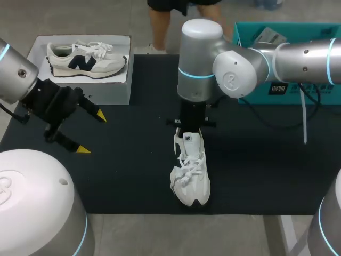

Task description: Take the shoe out of the shoebox, open the shoe tongue, remove and reinsert the insole, then place the shoe into the shoebox

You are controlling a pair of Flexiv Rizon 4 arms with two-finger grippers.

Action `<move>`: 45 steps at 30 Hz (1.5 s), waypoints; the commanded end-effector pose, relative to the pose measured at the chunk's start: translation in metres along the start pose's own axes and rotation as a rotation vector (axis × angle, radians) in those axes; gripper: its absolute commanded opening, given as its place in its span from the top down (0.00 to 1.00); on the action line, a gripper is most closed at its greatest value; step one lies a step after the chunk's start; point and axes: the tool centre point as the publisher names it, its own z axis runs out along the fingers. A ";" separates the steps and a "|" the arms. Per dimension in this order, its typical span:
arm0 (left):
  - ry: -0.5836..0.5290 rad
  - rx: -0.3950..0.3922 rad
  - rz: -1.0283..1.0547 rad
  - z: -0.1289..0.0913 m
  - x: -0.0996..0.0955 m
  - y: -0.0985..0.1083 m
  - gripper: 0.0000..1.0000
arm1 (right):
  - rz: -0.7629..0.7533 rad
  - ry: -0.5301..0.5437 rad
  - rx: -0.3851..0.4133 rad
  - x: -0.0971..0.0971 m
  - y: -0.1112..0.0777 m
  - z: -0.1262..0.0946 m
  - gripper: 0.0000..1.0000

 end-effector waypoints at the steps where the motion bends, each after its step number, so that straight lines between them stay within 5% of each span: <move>1: 0.001 -0.003 0.000 0.000 0.001 0.000 0.00 | 0.003 -0.003 -0.007 0.000 -0.004 0.000 1.00; 14: 0.001 -0.003 0.000 0.000 0.001 0.000 0.00 | 0.017 -0.042 -0.037 0.003 -0.020 -0.039 1.00; 26: 0.001 -0.003 0.000 0.000 0.001 0.000 0.00 | 0.045 -0.026 0.018 0.003 -0.026 -0.021 1.00; 27: 0.001 -0.003 0.000 0.000 0.001 0.000 0.00 | 0.049 -0.021 0.028 0.002 -0.025 -0.019 0.95; 29: 0.001 -0.003 0.000 0.000 0.001 0.000 0.00 | 0.053 -0.015 0.033 0.000 -0.023 -0.016 0.67; 35: 0.001 -0.003 0.000 0.000 0.001 0.000 0.00 | 0.067 -0.007 0.045 -0.002 -0.021 -0.017 0.50; 36: 0.001 -0.003 0.000 0.000 0.001 0.000 0.00 | 0.067 -0.005 0.045 -0.002 -0.021 -0.017 0.36; 45: 0.001 -0.003 0.000 0.000 0.001 0.000 0.00 | 0.055 -0.019 0.018 0.001 -0.023 -0.028 0.49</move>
